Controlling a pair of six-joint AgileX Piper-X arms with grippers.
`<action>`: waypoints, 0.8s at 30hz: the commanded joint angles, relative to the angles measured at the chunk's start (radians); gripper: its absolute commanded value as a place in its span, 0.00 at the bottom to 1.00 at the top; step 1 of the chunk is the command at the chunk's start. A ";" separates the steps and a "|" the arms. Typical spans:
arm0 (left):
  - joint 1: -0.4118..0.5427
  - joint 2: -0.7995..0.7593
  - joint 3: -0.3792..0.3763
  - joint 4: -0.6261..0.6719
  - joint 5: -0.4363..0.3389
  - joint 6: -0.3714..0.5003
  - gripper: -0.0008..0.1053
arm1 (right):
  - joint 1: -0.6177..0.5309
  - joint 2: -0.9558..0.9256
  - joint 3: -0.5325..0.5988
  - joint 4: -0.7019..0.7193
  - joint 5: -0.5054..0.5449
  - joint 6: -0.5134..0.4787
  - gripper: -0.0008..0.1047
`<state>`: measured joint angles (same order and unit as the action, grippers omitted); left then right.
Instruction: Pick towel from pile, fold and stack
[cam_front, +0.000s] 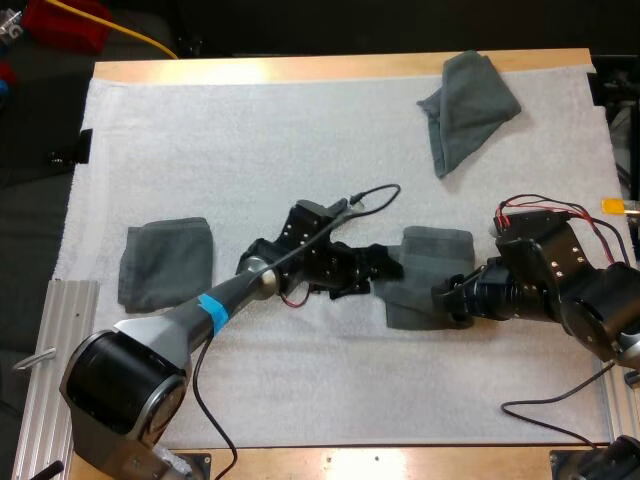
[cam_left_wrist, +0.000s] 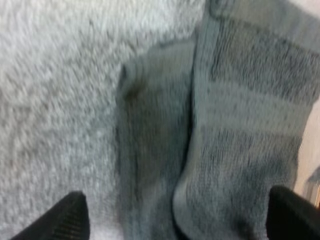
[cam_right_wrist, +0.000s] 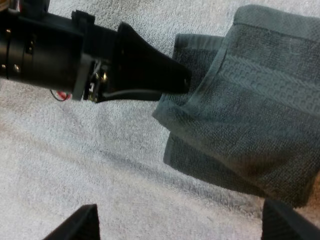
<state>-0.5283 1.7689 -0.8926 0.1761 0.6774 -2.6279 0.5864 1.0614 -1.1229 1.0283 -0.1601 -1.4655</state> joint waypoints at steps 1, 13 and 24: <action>-0.013 -0.003 -0.012 0.010 -0.009 -0.006 0.66 | -0.002 -0.008 -0.004 0.009 -0.011 -0.003 0.62; -0.096 0.106 -0.179 0.184 0.045 -0.104 0.63 | -0.002 -0.009 -0.004 0.009 -0.032 -0.003 0.62; -0.120 0.139 -0.234 0.223 0.109 -0.066 0.60 | -0.002 -0.067 -0.004 0.006 -0.024 -0.003 0.62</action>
<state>-0.6445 1.9126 -1.1200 0.3969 0.7742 -2.6991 0.5864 0.9997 -1.1229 1.0296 -0.1816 -1.4655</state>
